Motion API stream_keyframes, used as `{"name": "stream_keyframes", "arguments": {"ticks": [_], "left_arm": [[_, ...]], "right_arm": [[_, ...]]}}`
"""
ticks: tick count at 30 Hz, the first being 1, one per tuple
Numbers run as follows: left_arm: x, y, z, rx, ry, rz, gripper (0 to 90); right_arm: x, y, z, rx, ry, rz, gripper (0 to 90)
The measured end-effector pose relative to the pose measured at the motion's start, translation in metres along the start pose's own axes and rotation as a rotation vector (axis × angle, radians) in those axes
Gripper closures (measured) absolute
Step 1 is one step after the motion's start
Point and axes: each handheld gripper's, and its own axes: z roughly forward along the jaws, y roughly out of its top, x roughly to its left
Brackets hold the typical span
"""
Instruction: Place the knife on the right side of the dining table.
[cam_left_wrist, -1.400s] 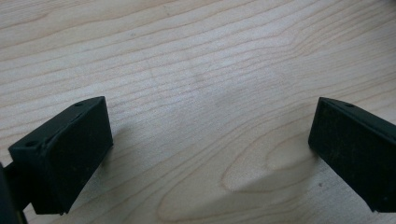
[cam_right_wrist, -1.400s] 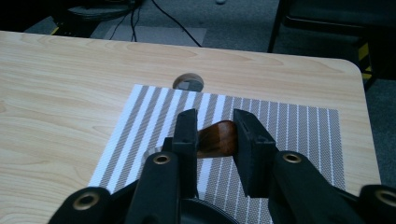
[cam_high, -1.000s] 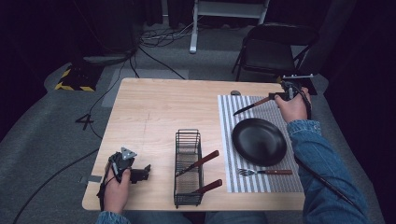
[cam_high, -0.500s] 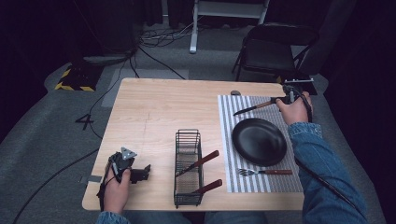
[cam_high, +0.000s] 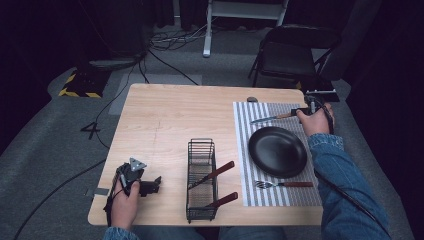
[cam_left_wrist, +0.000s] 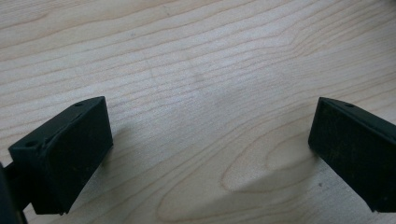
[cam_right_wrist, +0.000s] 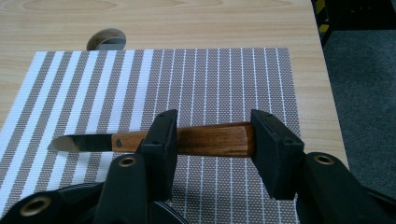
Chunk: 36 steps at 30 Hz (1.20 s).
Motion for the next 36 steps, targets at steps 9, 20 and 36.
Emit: {"name": "stream_keyframes", "arguments": {"ticks": [9, 20, 36], "left_arm": [[0.000, 0.000, 0.000, 0.000, 0.000, 0.000, 0.0], [0.000, 0.000, 0.000, 0.000, 0.000, 0.000, 0.0], [0.000, 0.000, 0.000, 0.000, 0.000, 0.000, 0.0]], "right_arm": [[-0.004, -0.005, 0.006, 0.011, -0.011, 0.011, 52.1], [-0.008, -0.009, 0.014, 0.018, -0.020, 0.030, 51.5], [-0.013, -0.022, 0.028, 0.032, -0.061, 0.012, 59.3]]}}
